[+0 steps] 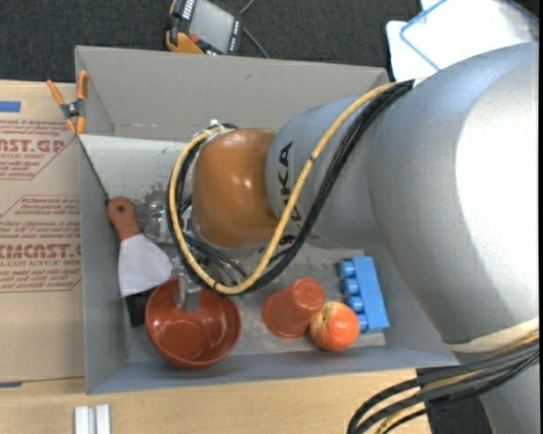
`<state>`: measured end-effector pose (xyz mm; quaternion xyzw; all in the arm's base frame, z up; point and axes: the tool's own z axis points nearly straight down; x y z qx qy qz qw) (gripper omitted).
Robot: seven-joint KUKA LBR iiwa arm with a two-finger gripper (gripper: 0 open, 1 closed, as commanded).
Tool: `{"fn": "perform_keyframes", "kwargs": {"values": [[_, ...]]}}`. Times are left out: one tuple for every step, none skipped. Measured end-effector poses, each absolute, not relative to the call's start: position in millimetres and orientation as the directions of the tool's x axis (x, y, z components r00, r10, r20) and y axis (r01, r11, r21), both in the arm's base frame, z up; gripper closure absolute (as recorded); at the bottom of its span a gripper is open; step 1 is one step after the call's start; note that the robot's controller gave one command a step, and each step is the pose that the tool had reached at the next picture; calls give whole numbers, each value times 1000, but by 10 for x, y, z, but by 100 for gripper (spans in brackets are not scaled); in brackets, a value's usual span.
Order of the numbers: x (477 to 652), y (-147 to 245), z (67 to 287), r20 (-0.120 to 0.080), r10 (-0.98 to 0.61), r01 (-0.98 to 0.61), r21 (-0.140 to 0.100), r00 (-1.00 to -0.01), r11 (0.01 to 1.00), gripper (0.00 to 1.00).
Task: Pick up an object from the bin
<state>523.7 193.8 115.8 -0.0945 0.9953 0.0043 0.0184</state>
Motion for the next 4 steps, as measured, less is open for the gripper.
{"fn": "perform_keyframes", "kwargs": {"values": [[5184,2202,781,-35,-174,-175,12,-984,985,100],[5268,2030,1793,-41,-171,-171,8,-984,985,100],[5272,2113,1770,-56,-170,-171,12,-984,985,100],[5296,2158,1538,-49,-256,-257,5,-965,966,100]]}}
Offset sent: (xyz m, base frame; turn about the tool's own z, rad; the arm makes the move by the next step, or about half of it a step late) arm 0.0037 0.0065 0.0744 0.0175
